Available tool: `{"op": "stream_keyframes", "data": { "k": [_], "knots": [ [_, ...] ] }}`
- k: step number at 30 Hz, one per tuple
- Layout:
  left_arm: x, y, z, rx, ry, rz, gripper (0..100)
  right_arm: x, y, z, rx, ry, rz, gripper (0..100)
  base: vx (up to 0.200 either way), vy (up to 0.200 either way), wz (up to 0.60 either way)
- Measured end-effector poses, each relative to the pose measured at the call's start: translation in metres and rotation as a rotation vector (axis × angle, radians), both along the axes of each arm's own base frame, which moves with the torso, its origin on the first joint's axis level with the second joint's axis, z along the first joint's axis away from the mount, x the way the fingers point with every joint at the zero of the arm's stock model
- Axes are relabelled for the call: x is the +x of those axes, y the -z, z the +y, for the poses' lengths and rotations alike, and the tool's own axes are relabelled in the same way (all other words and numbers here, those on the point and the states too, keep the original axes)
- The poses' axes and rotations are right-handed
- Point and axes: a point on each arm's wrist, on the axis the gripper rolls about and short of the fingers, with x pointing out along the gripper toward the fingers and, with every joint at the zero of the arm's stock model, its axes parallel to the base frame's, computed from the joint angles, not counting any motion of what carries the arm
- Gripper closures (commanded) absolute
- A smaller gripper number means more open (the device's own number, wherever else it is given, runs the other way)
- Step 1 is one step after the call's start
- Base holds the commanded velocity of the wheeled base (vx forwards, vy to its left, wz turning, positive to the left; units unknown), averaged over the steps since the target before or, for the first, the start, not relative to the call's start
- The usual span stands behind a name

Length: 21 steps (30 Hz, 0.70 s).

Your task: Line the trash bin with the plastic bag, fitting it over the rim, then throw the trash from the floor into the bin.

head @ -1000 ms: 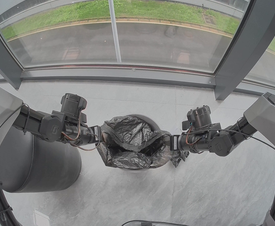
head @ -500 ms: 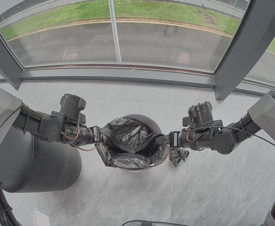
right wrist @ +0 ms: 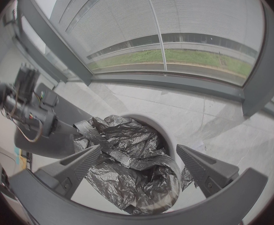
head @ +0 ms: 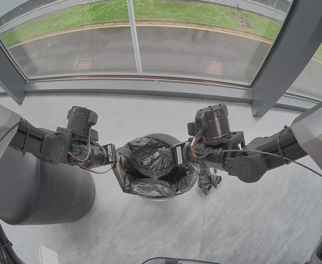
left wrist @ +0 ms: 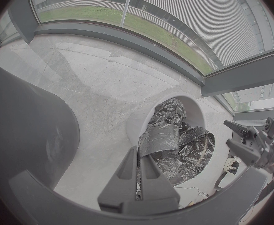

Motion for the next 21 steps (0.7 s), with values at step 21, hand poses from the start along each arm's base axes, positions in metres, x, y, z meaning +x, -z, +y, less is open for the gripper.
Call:
{"op": "stream_keyframes", "data": {
  "k": [21],
  "knots": [
    [0.001,-0.002,0.006,-0.015,-0.005,-0.002,100,0.006,0.066,0.072,-0.188,-0.066,-0.049,0,0.0,0.0,0.0]
  ]
}}
